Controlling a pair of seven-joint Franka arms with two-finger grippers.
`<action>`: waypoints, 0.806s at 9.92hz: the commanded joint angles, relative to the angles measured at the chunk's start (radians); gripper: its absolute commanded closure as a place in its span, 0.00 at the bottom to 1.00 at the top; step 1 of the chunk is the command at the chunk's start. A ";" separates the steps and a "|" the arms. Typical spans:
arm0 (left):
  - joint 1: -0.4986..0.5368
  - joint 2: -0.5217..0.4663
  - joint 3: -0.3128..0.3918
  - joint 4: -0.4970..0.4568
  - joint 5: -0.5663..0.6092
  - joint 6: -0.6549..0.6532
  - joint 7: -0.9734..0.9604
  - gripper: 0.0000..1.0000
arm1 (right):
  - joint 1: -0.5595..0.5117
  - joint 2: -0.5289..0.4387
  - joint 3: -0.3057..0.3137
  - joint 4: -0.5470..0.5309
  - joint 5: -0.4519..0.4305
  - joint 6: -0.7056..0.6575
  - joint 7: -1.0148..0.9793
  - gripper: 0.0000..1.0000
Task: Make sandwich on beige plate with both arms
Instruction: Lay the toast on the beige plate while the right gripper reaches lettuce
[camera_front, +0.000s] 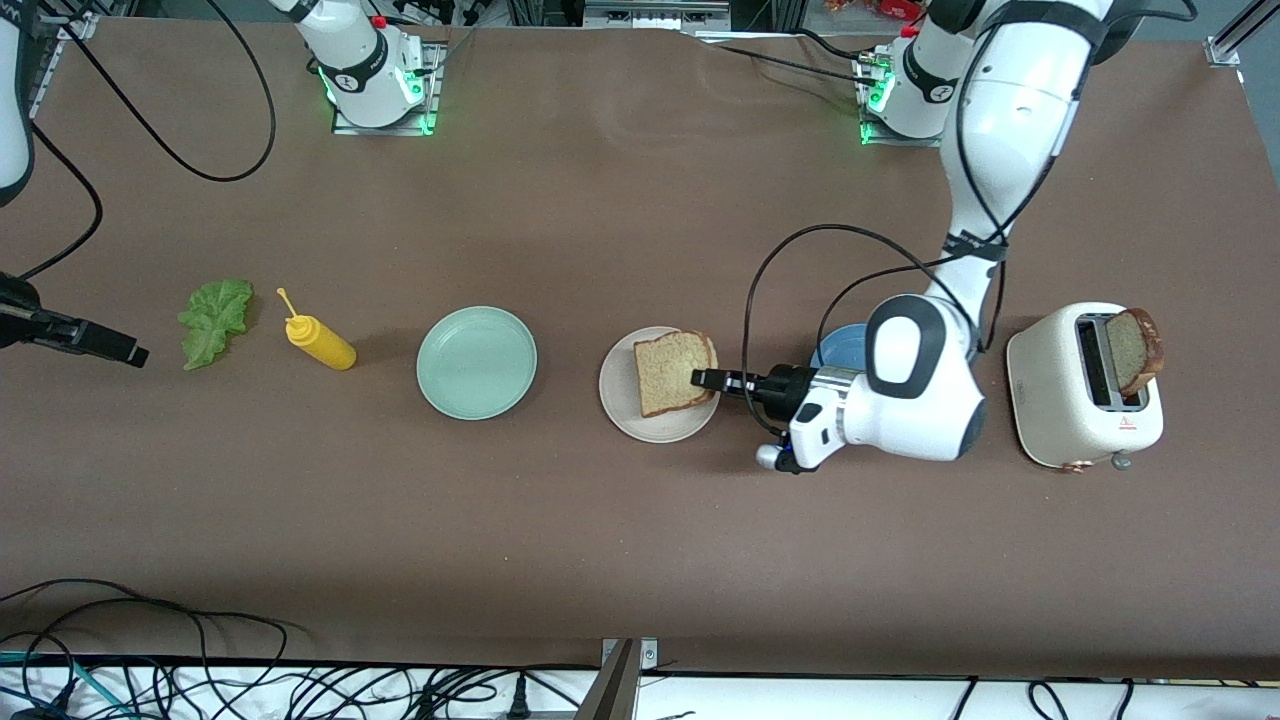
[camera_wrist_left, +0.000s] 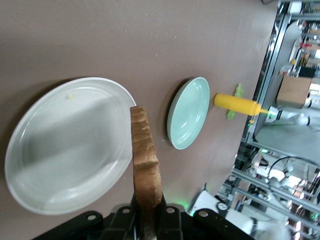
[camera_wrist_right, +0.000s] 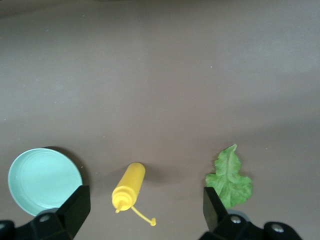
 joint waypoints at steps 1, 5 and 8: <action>-0.024 0.047 0.011 0.040 -0.034 0.035 0.124 1.00 | -0.032 0.027 0.004 0.006 0.006 0.004 -0.017 0.00; -0.042 0.075 0.009 0.042 -0.035 0.071 0.155 1.00 | -0.082 0.070 0.006 0.003 0.018 0.060 -0.019 0.00; -0.059 0.094 0.009 0.043 -0.063 0.130 0.167 1.00 | -0.100 0.125 0.006 -0.005 0.021 0.053 -0.057 0.00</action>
